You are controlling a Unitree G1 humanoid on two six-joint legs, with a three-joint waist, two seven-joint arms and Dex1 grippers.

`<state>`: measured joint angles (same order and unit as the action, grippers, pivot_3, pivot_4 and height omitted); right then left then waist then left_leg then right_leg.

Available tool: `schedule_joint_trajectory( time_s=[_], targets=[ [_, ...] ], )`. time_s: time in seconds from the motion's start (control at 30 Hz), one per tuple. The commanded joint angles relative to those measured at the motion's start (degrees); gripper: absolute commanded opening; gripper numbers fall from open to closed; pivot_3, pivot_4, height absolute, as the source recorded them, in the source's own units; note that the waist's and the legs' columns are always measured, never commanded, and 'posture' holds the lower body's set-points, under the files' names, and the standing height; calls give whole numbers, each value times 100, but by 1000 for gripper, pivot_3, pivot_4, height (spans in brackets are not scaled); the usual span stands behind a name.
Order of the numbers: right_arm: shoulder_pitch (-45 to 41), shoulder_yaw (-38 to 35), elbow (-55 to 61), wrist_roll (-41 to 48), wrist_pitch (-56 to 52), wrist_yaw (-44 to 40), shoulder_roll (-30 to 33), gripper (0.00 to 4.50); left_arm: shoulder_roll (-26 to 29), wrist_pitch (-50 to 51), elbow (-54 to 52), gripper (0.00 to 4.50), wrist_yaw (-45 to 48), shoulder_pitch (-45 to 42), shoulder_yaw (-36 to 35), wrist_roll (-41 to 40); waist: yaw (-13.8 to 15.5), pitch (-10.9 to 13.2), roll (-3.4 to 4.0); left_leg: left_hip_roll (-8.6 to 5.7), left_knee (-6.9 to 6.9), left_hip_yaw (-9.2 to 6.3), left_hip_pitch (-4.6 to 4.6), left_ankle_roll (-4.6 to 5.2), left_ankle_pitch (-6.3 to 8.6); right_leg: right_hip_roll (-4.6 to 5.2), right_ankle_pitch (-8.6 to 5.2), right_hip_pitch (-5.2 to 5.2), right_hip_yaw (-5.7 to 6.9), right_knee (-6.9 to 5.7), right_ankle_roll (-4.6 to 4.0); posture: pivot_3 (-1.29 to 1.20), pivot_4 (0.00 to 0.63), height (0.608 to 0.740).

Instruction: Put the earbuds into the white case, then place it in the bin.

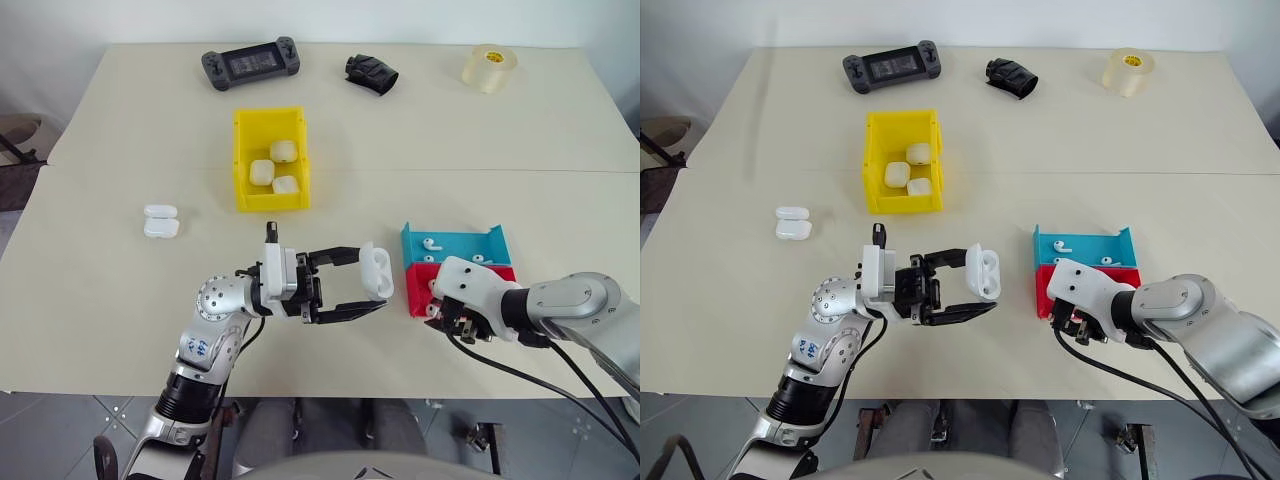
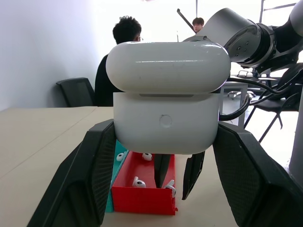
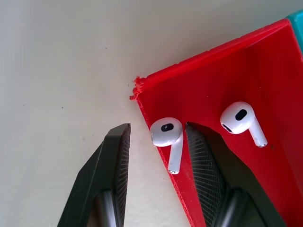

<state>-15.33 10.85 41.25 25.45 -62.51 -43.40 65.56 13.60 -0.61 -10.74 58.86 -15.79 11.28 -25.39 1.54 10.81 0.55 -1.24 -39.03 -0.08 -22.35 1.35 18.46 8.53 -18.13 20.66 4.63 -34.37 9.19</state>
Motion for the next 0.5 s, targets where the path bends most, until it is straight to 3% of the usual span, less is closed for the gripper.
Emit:
schedule_joint_trajectory(
  time_s=[0.03, 0.17, 0.37, 0.5],
  targets=[
    [-30, -33, 107, -70, 47, 6, -25, 1875, -25, -32, -304, 2737, -37, -86, 30, -107, 0, 0, 0, 0, 0, 0, 0, 0, 0, 0, 0, 0, 0, 0, 0, 0, 150, 740],
    [-6, 1, 58, -129, 84, -7, -58, 1875, -35, -13, -322, 2737, -46, -103, 42, -116, 0, 0, 0, 0, 0, 0, 0, 0, 0, 0, 0, 0, 0, 0, 0, 0, 150, 740],
    [68, 17, 17, -198, 166, -90, -54, 514, -16, 10, -302, 2737, -35, -135, 16, -130, -1, 0, 0, -1, 0, 1, 0, 0, 0, 0, 0, 0, -1, 1, 0, 0, 150, 740],
    [74, 4, -2, -235, 206, -80, -103, 514, -1, 31, -294, 2737, -5, -142, 22, -148, -1, 0, 0, 0, 1, 0, 0, 0, 0, 0, 0, 0, 0, 0, 0, 0, 150, 740]
  ],
)
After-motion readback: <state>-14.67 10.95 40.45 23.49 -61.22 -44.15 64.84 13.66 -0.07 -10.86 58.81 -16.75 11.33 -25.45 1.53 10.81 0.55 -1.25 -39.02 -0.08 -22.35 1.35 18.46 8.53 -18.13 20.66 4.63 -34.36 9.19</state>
